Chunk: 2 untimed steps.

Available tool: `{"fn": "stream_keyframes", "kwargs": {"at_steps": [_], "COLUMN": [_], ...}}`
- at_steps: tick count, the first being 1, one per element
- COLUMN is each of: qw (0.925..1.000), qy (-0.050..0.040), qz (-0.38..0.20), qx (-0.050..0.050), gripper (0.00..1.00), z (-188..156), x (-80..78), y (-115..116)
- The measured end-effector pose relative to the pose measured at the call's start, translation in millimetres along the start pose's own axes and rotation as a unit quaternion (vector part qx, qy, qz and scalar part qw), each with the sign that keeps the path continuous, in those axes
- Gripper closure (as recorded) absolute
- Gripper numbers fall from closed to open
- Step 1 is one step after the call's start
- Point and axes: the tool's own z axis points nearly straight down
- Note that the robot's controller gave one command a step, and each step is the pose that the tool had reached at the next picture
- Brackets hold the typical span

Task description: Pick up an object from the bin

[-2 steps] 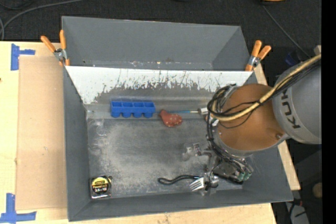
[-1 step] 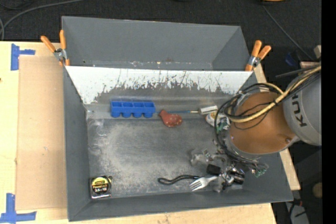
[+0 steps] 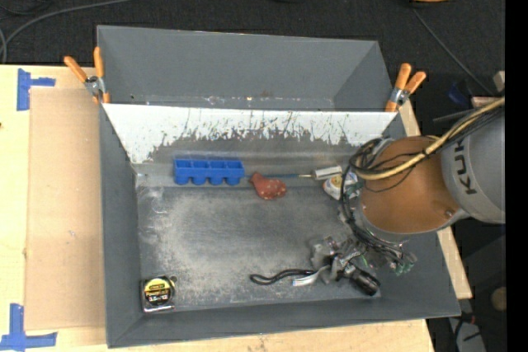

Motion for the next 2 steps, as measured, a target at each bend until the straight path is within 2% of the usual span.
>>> {"fn": "stream_keyframes", "kwargs": {"at_steps": [1, 2], "qw": [1.0, 1.0], "qy": [0.0, 0.0046], "qz": [0.0, 0.0], "qx": [0.0, -0.003], "gripper": [1.0, 1.0], "z": [0, -42], "x": [0.0, 2.2], "y": [0, 3]}}
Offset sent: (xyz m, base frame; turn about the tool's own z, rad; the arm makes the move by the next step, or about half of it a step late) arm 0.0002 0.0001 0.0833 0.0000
